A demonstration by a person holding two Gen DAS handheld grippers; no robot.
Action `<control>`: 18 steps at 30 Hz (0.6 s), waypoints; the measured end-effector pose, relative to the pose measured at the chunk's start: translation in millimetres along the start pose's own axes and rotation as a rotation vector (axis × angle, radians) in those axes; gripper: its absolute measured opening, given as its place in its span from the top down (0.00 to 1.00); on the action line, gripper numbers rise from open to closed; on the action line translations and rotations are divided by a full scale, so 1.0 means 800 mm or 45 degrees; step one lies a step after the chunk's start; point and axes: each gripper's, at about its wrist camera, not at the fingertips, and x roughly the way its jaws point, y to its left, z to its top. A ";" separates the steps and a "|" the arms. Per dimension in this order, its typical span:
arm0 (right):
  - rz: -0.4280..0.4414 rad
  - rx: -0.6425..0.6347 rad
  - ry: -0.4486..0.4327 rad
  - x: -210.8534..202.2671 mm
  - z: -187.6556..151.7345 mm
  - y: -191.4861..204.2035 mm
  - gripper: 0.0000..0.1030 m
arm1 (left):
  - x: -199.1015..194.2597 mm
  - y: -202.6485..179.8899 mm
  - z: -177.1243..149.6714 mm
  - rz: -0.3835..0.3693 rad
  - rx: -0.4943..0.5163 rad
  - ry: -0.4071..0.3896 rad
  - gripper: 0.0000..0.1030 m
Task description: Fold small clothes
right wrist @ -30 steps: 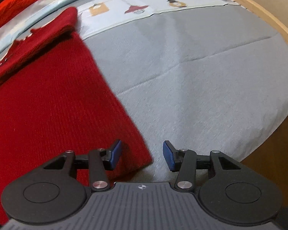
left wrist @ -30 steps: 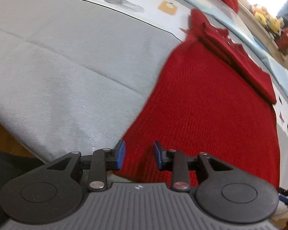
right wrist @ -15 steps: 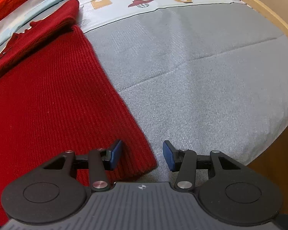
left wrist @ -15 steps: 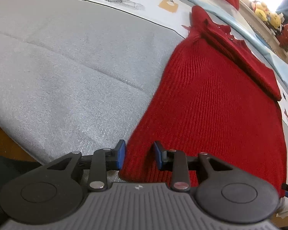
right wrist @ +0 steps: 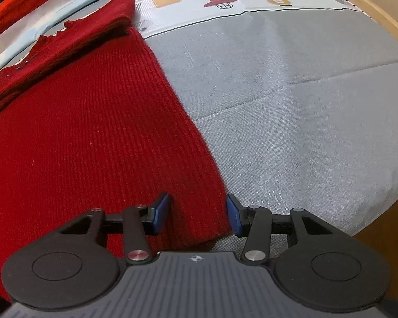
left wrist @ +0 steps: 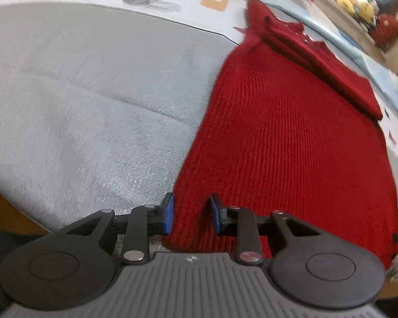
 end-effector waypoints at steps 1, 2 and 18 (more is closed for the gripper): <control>0.001 -0.002 -0.001 0.000 -0.001 0.001 0.57 | -0.001 0.000 0.000 0.005 -0.001 -0.009 0.85; 0.007 -0.006 -0.001 0.000 -0.001 0.002 0.67 | -0.003 0.000 -0.001 -0.001 -0.005 -0.021 0.87; 0.031 -0.029 -0.020 0.000 -0.002 0.008 0.79 | -0.002 -0.006 0.002 -0.010 0.009 0.005 0.88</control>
